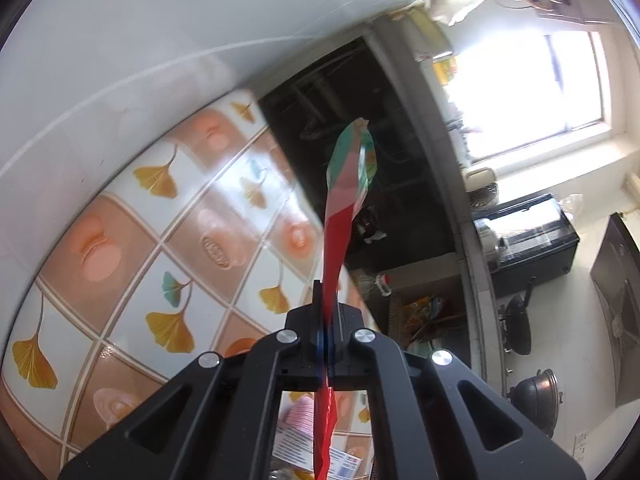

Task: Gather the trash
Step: 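Carry the red snack bag and tan paper over the blue wastebasket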

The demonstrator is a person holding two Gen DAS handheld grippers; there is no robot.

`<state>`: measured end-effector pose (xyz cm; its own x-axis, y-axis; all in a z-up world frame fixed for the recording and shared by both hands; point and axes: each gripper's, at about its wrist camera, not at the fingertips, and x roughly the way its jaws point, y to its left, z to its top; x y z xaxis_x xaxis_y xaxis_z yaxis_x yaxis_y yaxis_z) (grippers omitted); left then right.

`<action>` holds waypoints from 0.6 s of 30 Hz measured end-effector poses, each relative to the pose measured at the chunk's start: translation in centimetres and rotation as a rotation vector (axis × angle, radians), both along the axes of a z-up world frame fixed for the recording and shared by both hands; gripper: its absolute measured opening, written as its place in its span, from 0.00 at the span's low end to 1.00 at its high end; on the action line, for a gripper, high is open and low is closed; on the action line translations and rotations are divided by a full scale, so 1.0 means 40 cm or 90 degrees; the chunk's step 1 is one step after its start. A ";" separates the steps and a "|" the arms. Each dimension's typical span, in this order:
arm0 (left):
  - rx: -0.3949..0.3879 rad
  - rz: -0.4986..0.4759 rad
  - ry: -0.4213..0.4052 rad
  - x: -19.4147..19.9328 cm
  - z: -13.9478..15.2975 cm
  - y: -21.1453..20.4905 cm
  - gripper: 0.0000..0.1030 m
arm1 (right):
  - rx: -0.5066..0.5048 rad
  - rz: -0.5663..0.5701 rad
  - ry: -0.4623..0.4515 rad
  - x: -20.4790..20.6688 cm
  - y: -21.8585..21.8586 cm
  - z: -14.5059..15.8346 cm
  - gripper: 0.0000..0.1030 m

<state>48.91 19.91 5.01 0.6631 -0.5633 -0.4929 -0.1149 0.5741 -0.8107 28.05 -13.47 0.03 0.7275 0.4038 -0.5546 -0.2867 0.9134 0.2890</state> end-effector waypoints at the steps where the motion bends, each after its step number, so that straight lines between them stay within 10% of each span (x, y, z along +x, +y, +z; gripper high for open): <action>1: 0.002 0.001 -0.011 -0.006 0.015 -0.002 0.00 | 0.002 -0.003 -0.005 -0.009 -0.004 0.007 0.02; 18: 0.025 -0.119 -0.157 -0.263 0.243 -0.192 0.00 | 0.029 -0.056 -0.076 -0.214 -0.093 0.081 0.02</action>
